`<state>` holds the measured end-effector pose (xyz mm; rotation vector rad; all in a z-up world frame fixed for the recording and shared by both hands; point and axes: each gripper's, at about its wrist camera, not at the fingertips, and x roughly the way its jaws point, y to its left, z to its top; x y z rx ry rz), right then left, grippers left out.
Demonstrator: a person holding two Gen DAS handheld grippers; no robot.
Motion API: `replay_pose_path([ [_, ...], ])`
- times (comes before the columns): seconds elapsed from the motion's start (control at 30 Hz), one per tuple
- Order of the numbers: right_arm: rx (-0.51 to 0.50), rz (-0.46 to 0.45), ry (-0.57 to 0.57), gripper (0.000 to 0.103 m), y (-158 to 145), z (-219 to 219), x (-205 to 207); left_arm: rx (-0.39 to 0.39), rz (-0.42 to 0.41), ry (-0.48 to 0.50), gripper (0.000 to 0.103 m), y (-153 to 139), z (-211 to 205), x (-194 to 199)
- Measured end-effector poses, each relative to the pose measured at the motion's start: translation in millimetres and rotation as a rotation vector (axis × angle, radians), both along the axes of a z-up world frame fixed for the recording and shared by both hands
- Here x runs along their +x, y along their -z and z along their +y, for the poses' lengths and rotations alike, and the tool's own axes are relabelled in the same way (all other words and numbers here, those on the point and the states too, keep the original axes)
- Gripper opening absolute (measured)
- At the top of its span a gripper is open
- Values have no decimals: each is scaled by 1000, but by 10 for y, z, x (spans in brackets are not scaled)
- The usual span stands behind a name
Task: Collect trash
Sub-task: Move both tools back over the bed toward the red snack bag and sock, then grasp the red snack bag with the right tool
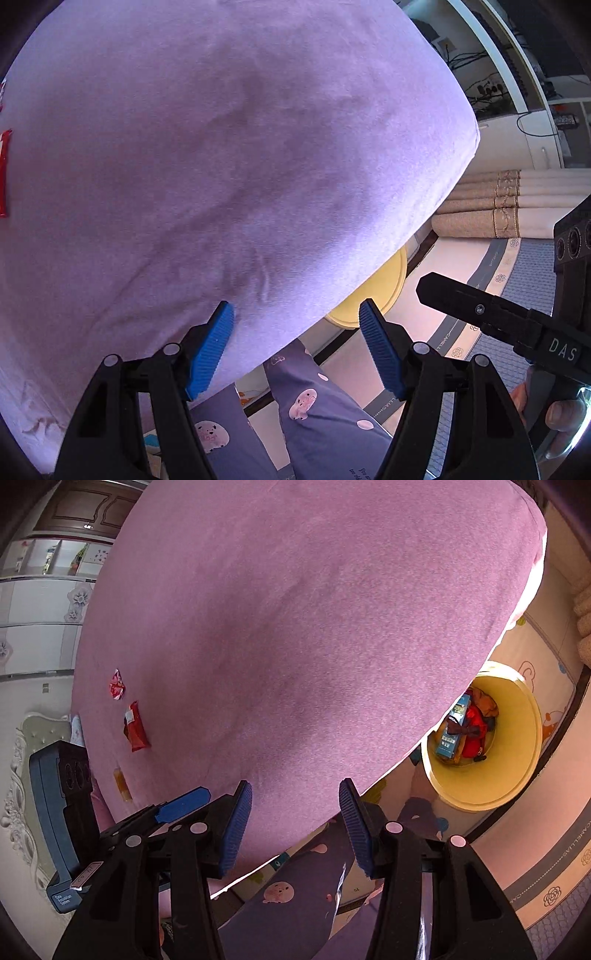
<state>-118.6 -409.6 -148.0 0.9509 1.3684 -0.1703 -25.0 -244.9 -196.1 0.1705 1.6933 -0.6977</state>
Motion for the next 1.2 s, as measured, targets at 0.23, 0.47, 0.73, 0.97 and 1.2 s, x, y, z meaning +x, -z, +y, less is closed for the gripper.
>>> replay_pose_path([
  [0.23, -2, -3, -139, 49, 17, 887, 744, 11, -3, -169, 71, 48, 1056, 583],
  [0.47, -10, -17, -301, 49, 26, 1718, 1488, 27, -18, -342, 73, 79, 2089, 1081],
  [0.73, -15, -30, -415, 49, 27, 2216, 2199, 1, -14, -535, 74, 123, 2765, 1602],
  [0.97, 6, -18, -448, 52, 163, 2421, 2736, 2, -12, -640, 77, 194, 3076, 2078],
  [1.2, 41, 30, -477, 52, 465, 2627, 3183, 20, 32, -728, 79, 364, 3355, 2388],
])
